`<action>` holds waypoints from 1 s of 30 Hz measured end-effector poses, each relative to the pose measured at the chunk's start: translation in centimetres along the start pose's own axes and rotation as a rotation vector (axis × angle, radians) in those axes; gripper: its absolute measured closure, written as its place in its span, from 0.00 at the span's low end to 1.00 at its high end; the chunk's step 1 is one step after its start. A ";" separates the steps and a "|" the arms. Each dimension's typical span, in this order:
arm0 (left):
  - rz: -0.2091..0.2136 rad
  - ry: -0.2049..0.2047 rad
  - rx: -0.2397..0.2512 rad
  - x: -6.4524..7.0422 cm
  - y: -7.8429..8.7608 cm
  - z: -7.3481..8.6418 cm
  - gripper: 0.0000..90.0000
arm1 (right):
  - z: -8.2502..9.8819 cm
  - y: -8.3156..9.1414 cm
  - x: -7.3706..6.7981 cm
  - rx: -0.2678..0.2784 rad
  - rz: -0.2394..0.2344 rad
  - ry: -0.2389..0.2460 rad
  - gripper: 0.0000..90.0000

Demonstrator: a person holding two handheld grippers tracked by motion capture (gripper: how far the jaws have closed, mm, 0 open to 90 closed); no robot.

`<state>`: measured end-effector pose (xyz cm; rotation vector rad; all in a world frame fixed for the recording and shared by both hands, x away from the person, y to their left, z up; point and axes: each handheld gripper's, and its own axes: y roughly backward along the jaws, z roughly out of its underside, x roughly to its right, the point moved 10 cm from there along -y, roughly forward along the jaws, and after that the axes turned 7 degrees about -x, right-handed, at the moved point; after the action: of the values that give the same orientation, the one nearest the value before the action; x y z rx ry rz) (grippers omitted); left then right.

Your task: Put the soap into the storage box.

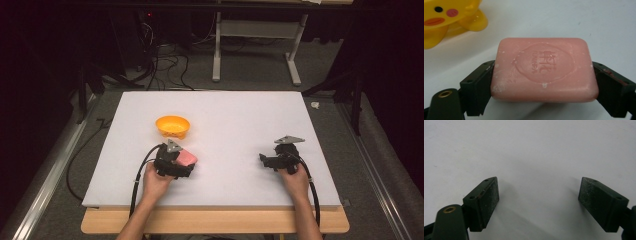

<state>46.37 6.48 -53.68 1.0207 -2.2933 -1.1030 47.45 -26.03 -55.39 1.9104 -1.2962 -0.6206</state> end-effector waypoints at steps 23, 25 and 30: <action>-0.011 0.008 0.042 -0.6 2.4 -1.7 0.16 | 0.0 0.0 0.0 0.001 0.000 0.001 0.19; -0.013 0.009 0.049 -0.7 2.7 -2.0 0.16 | 0.0 0.0 0.0 0.001 0.000 0.001 0.19; -0.008 0.027 0.059 -1.0 3.3 -2.2 0.16 | 0.0 0.0 0.0 0.001 0.000 0.001 0.19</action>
<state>46.94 7.57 -49.73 1.0609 -2.3146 -1.0246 47.46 -26.04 -55.39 1.9117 -1.2959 -0.6185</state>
